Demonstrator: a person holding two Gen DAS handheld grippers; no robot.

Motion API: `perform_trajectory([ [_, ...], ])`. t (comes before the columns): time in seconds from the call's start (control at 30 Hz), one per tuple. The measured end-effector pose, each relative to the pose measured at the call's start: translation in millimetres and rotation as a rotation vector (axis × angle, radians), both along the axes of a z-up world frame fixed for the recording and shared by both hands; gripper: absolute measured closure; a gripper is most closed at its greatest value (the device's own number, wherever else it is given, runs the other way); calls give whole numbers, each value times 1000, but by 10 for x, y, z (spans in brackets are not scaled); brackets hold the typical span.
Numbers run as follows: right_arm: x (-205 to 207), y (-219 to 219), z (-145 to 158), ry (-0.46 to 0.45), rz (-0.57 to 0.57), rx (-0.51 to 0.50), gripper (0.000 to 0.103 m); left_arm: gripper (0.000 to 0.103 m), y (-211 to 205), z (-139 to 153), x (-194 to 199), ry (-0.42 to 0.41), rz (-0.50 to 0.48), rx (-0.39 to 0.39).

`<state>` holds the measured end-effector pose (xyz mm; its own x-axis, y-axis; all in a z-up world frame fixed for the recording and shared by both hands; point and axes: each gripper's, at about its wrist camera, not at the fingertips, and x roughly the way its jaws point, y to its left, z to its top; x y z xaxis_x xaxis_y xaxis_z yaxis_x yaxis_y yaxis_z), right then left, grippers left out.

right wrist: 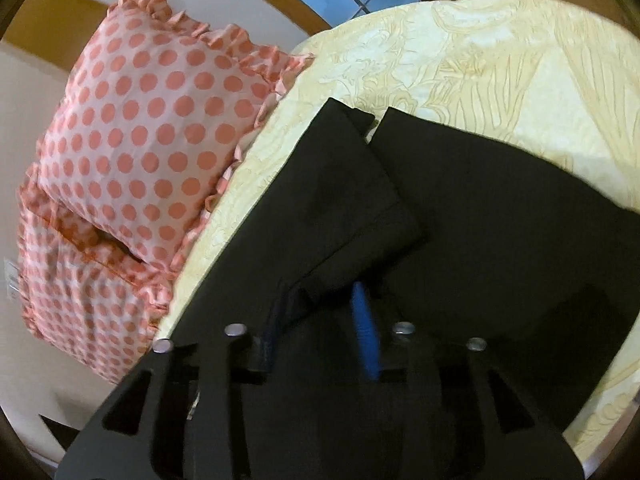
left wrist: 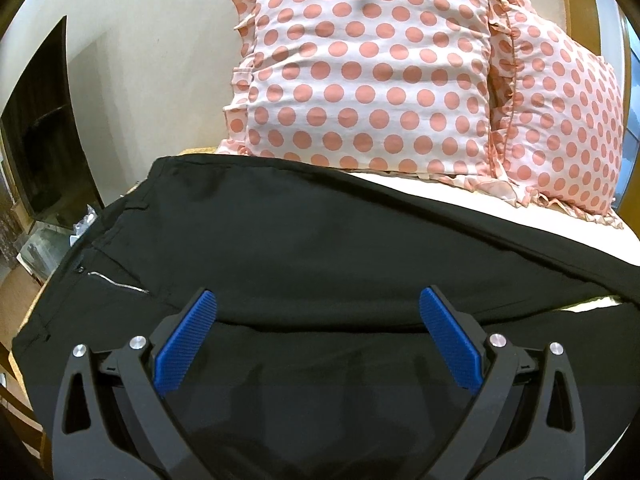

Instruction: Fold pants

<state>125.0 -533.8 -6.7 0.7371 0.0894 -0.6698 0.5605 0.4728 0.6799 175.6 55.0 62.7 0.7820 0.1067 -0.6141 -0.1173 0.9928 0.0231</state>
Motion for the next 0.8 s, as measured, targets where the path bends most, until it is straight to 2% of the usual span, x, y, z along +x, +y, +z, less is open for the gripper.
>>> perform_trajectory([
  [0.2, 76, 0, 53, -10, -26, -61, 67, 2, 70, 86, 8, -13, 21, 62],
  [0.3, 152, -5, 33, 3, -26, -103, 100, 2, 135, 137, 54, -7, 29, 84],
  [0.4, 35, 13, 126, -63, -39, -155, 100, 2, 271, 210, 139, -4, 31, 78],
  [0.47, -78, 53, 240, -88, -60, -212, 101, 2, 407, 270, 227, -15, 4, 24],
  [0.57, -146, 137, 359, -93, -75, -271, 101, 2, 625, 348, 489, -62, -60, -113],
  [0.63, -149, 175, 404, -95, -72, -299, 101, 2, 714, 347, 764, -8, -30, -140],
  [0.73, -145, 167, 416, -94, -60, -315, 101, 2, 943, 260, 1385, 114, 63, -191],
  [0.8, -146, 143, 393, -94, -52, -303, 101, 7, 1043, 171, 1704, 177, 103, -215],
])
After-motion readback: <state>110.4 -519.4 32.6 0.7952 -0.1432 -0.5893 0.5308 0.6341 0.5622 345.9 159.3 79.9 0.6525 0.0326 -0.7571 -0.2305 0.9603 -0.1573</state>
